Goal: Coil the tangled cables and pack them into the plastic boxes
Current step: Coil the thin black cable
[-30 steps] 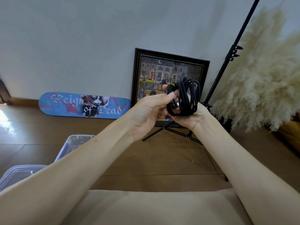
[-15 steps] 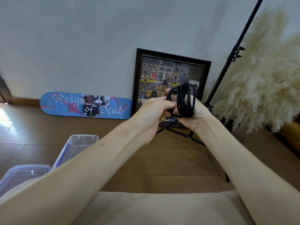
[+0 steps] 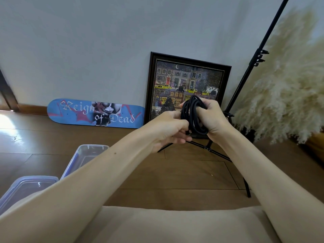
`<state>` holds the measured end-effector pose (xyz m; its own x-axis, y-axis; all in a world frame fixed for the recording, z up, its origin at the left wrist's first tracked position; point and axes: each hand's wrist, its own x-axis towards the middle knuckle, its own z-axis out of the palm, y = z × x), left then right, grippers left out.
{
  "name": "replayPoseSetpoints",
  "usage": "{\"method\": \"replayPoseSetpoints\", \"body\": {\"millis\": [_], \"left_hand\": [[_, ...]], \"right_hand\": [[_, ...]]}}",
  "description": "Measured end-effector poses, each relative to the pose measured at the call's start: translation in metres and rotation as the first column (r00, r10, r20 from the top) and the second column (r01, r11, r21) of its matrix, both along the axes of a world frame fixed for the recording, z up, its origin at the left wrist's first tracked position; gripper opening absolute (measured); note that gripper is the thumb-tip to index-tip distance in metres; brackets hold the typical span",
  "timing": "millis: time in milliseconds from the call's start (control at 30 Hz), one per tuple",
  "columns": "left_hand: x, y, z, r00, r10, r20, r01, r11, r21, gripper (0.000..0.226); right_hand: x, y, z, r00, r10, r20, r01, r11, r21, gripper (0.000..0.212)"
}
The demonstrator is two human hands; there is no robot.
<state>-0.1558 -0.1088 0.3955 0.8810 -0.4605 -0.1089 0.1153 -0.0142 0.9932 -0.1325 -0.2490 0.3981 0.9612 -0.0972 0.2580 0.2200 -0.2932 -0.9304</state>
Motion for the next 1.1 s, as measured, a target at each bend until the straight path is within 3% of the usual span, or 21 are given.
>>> {"method": "replayPoseSetpoints", "body": {"millis": [167, 400, 500, 600, 833, 933, 1000, 1100], "left_hand": [[0.003, 0.004, 0.004, 0.996, -0.082, -0.046, 0.078, 0.994, -0.074, 0.017], [0.009, 0.021, 0.012, 0.953, -0.256, -0.160, 0.196, 0.929, -0.315, 0.034], [0.007, 0.019, 0.008, 0.972, -0.203, -0.121, 0.172, 0.959, -0.226, 0.041], [0.003, 0.009, -0.005, 0.987, -0.162, -0.022, 0.159, 0.984, -0.080, 0.050], [0.008, 0.004, -0.012, 0.986, -0.122, 0.111, 0.117, 0.992, 0.050, 0.041], [0.011, 0.006, -0.008, 0.985, 0.044, 0.169, -0.060, 0.994, 0.092, 0.033], [0.013, 0.004, -0.007, 0.971, 0.155, 0.181, -0.172, 0.982, 0.081, 0.040], [0.006, -0.005, -0.010, 0.994, 0.060, 0.087, -0.059, 0.998, -0.023, 0.048]], "right_hand": [[0.001, -0.001, 0.001, 0.998, -0.060, 0.018, 0.059, 0.998, 0.022, 0.020], [0.005, -0.008, 0.007, 0.979, -0.177, 0.095, 0.181, 0.983, -0.033, 0.037], [0.006, -0.009, 0.000, 0.981, -0.178, 0.074, 0.183, 0.982, -0.055, 0.031], [0.005, -0.006, -0.007, 0.989, -0.150, 0.008, 0.150, 0.988, 0.018, 0.032], [0.005, -0.004, -0.006, 0.983, -0.166, -0.084, 0.177, 0.972, 0.153, 0.030], [0.007, -0.005, -0.009, 0.967, -0.172, -0.189, 0.222, 0.931, 0.290, 0.014], [0.009, -0.006, -0.011, 0.967, -0.174, -0.185, 0.216, 0.946, 0.241, 0.019], [0.004, 0.001, -0.012, 0.984, -0.161, -0.073, 0.160, 0.987, -0.015, 0.029]]}}
